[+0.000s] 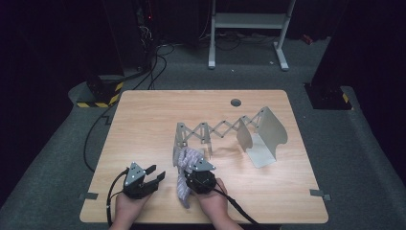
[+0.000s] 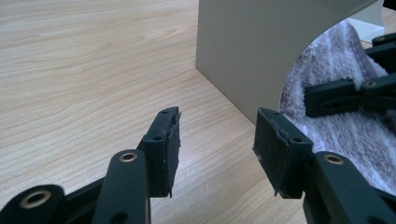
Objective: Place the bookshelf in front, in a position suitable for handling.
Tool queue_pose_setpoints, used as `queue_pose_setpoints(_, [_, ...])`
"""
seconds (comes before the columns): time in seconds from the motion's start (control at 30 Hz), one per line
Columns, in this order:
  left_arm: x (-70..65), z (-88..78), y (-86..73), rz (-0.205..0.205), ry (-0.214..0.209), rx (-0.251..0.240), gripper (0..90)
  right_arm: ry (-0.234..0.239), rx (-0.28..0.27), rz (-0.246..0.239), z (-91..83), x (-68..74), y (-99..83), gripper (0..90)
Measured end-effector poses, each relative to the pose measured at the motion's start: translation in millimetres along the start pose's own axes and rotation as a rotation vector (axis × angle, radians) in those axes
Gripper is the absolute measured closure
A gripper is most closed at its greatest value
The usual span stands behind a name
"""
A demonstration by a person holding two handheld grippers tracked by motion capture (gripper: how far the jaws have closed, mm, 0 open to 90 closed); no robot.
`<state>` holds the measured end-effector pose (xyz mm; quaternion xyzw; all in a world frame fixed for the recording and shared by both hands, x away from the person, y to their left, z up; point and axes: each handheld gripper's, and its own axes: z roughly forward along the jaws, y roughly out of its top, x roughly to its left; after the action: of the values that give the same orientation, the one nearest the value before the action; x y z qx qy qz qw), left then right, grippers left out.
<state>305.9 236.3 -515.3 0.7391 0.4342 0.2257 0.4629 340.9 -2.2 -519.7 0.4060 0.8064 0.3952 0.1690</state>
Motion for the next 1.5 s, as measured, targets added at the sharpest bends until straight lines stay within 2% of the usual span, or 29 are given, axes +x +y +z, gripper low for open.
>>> queue_pose_setpoints(0.07, [-0.2, 0.8, -0.3, 0.002, 0.002, 0.005, 50.5, 0.015, 0.001, 0.003, -3.3, 1.1, 1.8, 63.4])
queue_pose_setpoints(0.17, [-0.6, 1.2, -0.6, 0.004, -0.002, 0.009, 50.3, 0.033, -0.034, -0.003, -15.8, 5.5, 7.6, 63.3])
queue_pose_setpoints(0.5, [3.2, -0.7, -0.4, 0.005, 0.010, 0.005, 49.1, 0.065, -0.252, -0.036, -77.2, 18.6, 47.5, 62.9])
queue_pose_setpoints(0.6, [6.8, -2.5, -0.2, -0.004, 0.019, 0.002, 49.1, 0.069, -0.286, -0.037, -86.6, 19.5, 54.8, 63.0])
queue_pose_setpoints(0.67, [10.6, -4.4, 0.3, -0.008, 0.023, -0.001, 48.8, 0.063, -0.280, -0.044, -83.8, 19.0, 53.1, 63.0])
queue_pose_setpoints(0.83, [20.5, -9.1, 1.2, -0.028, 0.021, 0.001, 47.1, 0.055, -0.197, -0.024, -56.8, 15.0, 33.1, 63.1])
queue_pose_setpoints(0.87, [20.5, -9.1, 1.2, -0.028, 0.021, 0.001, 46.3, 0.055, -0.197, -0.024, -56.8, 15.0, 33.1, 63.1])
queue_pose_setpoints(0.9, [23.8, -9.6, 1.3, -0.028, 0.019, 0.014, 45.4, 0.047, -0.145, -0.012, -41.7, 10.9, 24.5, 63.1])
queue_pose_setpoints(0.97, [27.0, -9.8, 1.1, -0.029, 0.027, 0.028, 42.5, 0.039, -0.085, -0.006, -26.5, 6.8, 15.7, 63.0])
queue_pose_setpoints(1.1, [31.6, -13.0, 1.1, -0.046, 0.057, -0.003, 36.2, 0.027, 0.012, -0.015, -3.1, 3.3, -1.6, 62.7])
queue_pose_setpoints(1.23, [33.1, -14.5, 0.5, -0.056, 0.068, -0.026, 33.9, 0.037, 0.006, 0.005, -6.3, 1.7, 0.0, 62.4])
queue_pose_setpoints(1.5, [32.6, -10.5, -2.2, -0.062, 0.065, -0.009, 33.5, 0.058, -0.145, -0.029, -52.9, 11.4, 33.1, 62.0])
